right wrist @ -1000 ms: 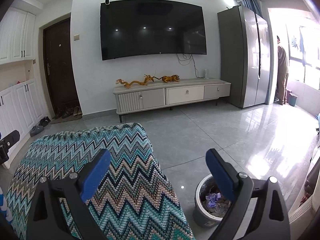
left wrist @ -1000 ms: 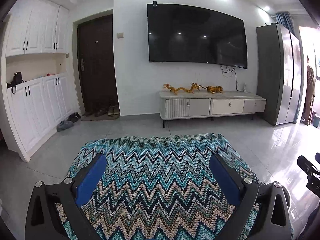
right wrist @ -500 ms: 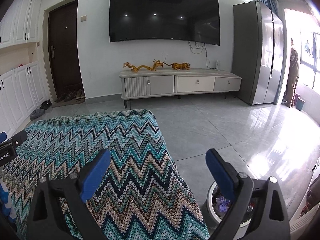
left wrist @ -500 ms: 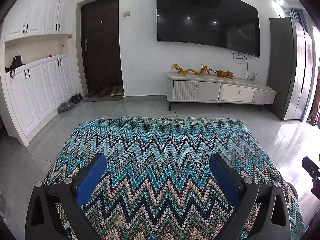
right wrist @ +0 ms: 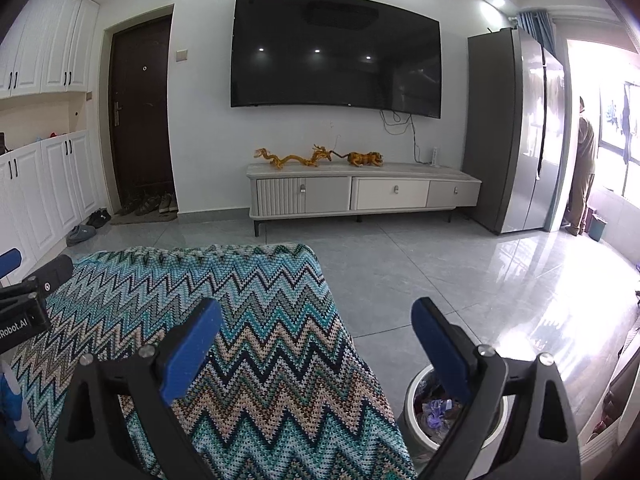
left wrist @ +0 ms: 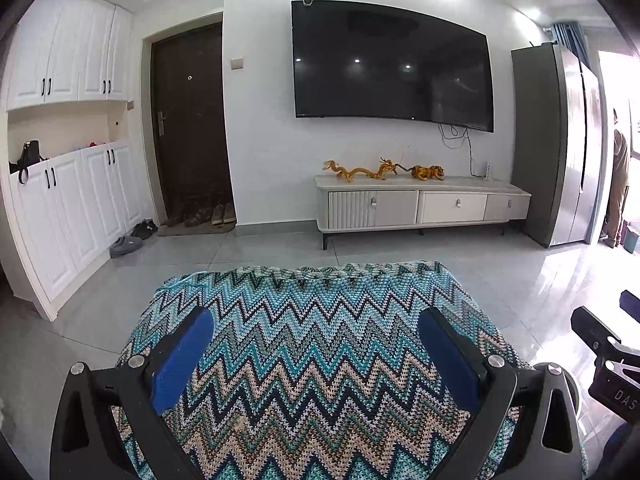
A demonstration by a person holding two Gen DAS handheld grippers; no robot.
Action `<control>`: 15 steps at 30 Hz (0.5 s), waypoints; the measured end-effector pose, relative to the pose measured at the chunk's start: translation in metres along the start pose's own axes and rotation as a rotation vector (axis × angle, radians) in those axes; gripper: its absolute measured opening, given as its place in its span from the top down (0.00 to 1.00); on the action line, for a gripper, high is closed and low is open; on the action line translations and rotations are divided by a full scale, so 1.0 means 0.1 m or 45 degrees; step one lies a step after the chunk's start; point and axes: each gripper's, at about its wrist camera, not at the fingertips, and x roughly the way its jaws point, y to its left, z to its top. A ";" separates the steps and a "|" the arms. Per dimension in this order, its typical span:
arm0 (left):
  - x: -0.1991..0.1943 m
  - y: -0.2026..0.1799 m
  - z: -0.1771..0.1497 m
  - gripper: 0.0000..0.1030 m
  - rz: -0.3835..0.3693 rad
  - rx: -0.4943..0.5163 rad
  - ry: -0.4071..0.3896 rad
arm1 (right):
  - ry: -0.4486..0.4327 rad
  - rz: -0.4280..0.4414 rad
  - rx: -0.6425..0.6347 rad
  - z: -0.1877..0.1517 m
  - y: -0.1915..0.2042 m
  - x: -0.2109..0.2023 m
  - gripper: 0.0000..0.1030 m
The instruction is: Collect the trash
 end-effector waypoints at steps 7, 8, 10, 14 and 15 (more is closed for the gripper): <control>-0.35 0.01 0.06 0.00 0.008 0.009 -0.065 | -0.100 -0.004 0.012 0.12 -0.05 -0.39 0.06; -0.39 0.00 0.06 0.00 0.009 0.010 -0.072 | -0.111 -0.007 0.016 0.13 -0.06 -0.43 0.06; -0.46 0.00 0.08 0.00 0.012 0.014 -0.088 | -0.125 -0.010 0.020 0.15 -0.08 -0.50 0.06; -0.60 0.00 0.09 0.00 0.033 0.027 -0.122 | -0.153 -0.006 0.019 0.15 -0.11 -0.61 0.06; -0.64 0.00 0.10 0.00 0.036 0.029 -0.130 | -0.156 -0.007 0.017 0.16 -0.12 -0.63 0.06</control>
